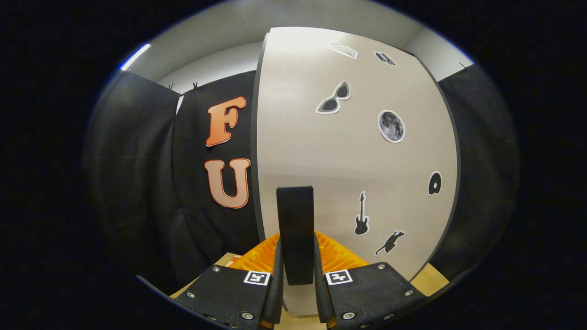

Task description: Open the shoe cabinet door, grab the shoes and put them into the shoe cabinet, then close the shoe cabinet door.

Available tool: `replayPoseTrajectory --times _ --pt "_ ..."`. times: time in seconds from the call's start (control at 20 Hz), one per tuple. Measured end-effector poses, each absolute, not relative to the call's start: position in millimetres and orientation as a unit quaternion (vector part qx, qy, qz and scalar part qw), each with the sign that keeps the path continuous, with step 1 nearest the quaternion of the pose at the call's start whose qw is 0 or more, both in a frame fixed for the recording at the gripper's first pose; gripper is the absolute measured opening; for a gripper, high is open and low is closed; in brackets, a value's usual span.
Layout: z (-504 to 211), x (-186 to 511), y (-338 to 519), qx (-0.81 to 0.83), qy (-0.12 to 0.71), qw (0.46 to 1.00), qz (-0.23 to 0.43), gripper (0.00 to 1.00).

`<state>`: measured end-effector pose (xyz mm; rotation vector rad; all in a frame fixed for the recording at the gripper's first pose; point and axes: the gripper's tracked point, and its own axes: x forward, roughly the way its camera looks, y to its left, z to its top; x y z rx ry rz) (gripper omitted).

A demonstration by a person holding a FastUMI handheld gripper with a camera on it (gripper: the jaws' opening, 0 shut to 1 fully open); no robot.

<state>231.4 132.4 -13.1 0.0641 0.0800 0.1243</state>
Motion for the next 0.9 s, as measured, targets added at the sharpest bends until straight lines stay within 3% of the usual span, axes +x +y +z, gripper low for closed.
replayPoseTrajectory --times 0.55,0.9 --pt "-8.1 136.5 71.2 0.038 0.045 0.997 0.049 0.28" --pt "-7.4 114.8 43.1 0.028 0.043 0.998 0.026 0.27"
